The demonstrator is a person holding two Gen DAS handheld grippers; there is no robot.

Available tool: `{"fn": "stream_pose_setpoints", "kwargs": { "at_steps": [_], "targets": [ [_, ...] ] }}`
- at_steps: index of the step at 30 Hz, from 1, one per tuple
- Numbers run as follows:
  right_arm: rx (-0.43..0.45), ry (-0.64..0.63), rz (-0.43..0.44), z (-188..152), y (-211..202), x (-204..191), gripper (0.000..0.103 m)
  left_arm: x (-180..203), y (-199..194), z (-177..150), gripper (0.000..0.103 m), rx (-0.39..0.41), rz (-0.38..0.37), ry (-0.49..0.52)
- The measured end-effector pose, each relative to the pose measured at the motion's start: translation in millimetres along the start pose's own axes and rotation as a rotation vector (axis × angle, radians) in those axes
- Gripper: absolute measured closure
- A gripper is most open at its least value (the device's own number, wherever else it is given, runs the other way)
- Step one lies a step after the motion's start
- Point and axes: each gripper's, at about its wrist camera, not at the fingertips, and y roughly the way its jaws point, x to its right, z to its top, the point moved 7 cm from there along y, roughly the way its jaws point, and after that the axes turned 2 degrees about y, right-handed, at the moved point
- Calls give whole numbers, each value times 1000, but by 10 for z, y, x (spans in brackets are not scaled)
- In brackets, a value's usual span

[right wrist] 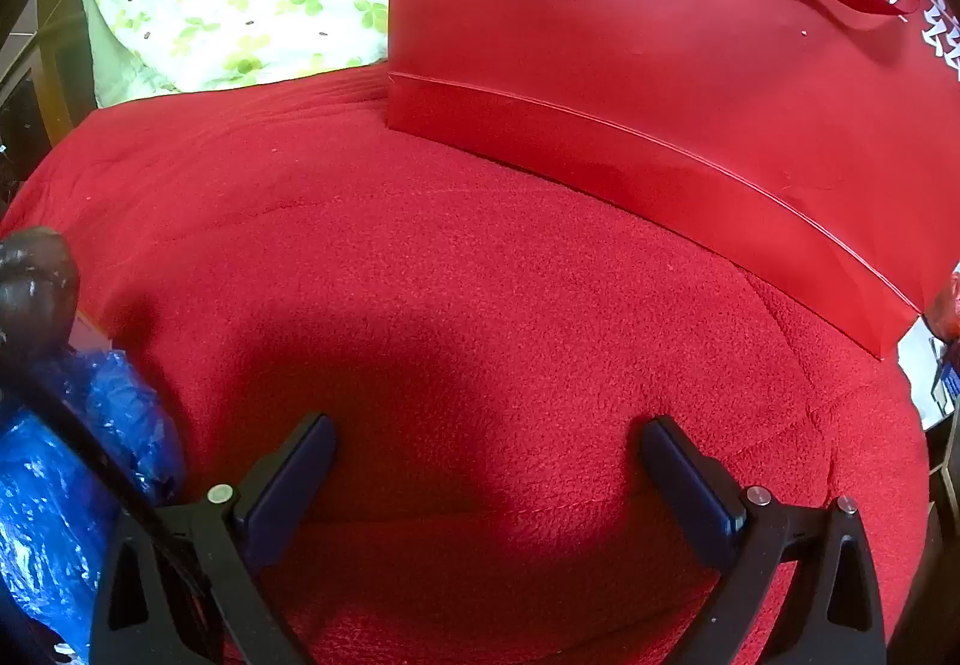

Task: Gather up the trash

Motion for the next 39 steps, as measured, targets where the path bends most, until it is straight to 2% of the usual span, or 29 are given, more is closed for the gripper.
{"fn": "stream_pose_setpoints", "kwargs": {
  "at_steps": [12,14,39],
  "targets": [
    [5,0,0,3,-1,0,0,-88,23,12,0,5,1,-7],
    [5,0,0,3,-1,0,0,14,10,7,0,2,13,3],
    [9,1,-2,2,-2,-1,0,21,2,-5,0,10,17,2]
  ]
}}
